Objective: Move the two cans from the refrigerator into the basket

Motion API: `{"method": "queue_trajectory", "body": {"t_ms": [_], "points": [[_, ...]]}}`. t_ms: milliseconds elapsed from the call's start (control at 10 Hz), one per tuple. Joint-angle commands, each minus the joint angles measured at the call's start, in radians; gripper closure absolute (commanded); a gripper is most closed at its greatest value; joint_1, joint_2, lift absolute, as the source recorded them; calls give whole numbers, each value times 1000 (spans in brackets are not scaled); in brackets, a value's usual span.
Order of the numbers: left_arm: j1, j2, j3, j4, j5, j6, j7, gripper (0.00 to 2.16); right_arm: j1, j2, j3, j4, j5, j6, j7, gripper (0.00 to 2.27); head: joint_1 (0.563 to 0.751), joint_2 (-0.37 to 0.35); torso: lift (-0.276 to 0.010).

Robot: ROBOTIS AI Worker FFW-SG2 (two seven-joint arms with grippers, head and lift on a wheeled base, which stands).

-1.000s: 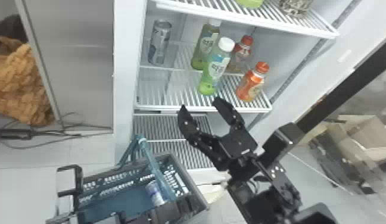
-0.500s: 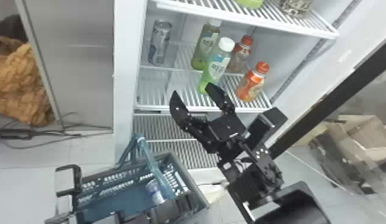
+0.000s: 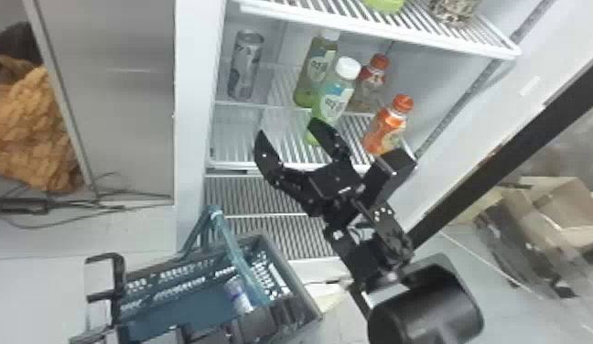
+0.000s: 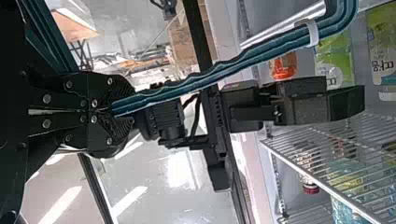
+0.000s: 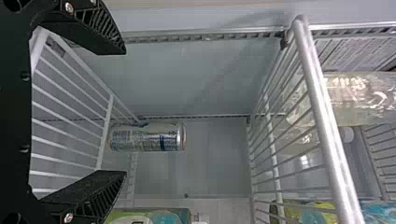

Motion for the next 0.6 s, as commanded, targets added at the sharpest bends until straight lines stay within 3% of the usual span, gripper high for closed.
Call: {"method": "queue_trajectory", "body": {"t_ms": [0,500], "points": [[0,-1,-2,0,-1,0,0,1204,-55,0,12,58,4,-14,-2,75,695,-350,-276],[-5,-1,-4,0,-1,0,0,1204,-185,15,40,210,24,-46,-12,65,695,-350,-276]]}}
